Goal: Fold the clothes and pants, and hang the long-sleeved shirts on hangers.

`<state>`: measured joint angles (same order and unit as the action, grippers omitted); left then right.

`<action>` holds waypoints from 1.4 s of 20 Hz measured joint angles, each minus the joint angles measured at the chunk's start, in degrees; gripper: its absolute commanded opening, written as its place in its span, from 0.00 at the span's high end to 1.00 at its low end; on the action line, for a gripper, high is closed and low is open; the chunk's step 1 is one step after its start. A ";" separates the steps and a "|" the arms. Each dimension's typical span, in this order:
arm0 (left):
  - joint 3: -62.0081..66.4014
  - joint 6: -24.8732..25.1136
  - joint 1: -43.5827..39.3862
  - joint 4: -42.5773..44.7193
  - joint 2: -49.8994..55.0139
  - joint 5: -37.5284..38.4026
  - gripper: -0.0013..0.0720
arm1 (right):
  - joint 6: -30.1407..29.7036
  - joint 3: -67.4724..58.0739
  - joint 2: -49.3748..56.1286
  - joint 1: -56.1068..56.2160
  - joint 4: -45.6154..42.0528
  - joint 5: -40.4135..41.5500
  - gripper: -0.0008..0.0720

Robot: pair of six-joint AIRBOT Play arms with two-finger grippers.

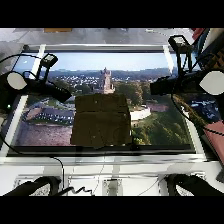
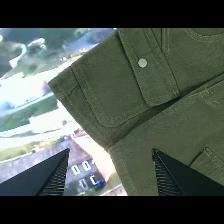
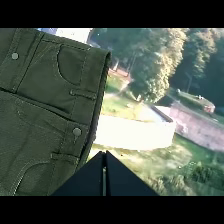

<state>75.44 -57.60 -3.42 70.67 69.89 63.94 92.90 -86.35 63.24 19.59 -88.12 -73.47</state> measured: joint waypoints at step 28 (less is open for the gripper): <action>0.02 -3.28 0.50 -0.13 -0.07 6.12 0.88 | -13.99 7.34 2.51 -12.07 -0.63 -10.43 0.95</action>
<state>75.46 -60.88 -2.92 70.54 69.82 70.06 78.91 -79.00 65.76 7.53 -88.75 -83.90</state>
